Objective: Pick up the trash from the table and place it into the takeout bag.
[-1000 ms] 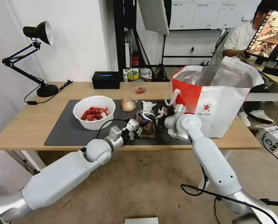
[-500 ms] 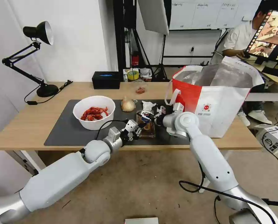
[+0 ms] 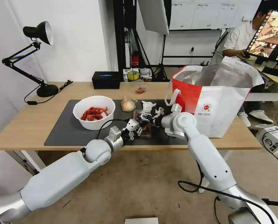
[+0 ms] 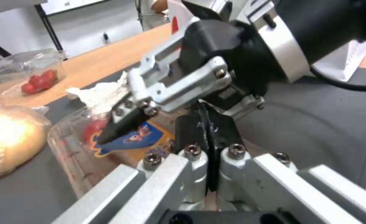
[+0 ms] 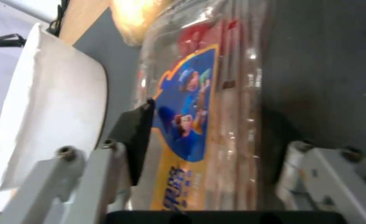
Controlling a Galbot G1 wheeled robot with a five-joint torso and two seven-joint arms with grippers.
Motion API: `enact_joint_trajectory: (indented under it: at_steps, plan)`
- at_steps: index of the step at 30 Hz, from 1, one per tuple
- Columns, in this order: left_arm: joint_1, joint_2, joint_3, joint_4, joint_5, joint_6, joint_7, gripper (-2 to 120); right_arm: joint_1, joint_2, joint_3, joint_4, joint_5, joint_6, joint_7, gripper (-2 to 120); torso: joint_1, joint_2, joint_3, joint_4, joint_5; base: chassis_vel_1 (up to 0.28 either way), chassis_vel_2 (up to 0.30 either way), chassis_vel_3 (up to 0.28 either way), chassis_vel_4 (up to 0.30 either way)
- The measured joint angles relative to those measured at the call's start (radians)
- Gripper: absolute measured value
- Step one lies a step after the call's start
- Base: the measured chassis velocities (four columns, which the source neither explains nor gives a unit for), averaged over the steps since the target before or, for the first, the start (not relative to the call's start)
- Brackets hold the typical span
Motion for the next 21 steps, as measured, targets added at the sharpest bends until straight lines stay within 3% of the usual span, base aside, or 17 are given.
enact_joint_trajectory:
  at_steps: [14, 21]
  plan:
    - [0.03, 0.043, -0.034, -0.034, -0.007, -0.005, 0.001, 0, -0.012, 0.003, 0.015, -0.011, -0.006, 0.002, -0.007, 2, 0.0, 0.0, 0.0, 0.0003, 0.0, 0.0, 0.0, 0.0, 0.0]
    - [0.068, 0.077, -0.079, -0.069, -0.009, -0.005, 0.002, 0, -0.015, 0.002, 0.026, 0.003, -0.011, 0.001, -0.025, 1, 0.0, 0.0, 0.0, 0.0001, 0.0, 0.0, 0.0, 0.0, 0.0]
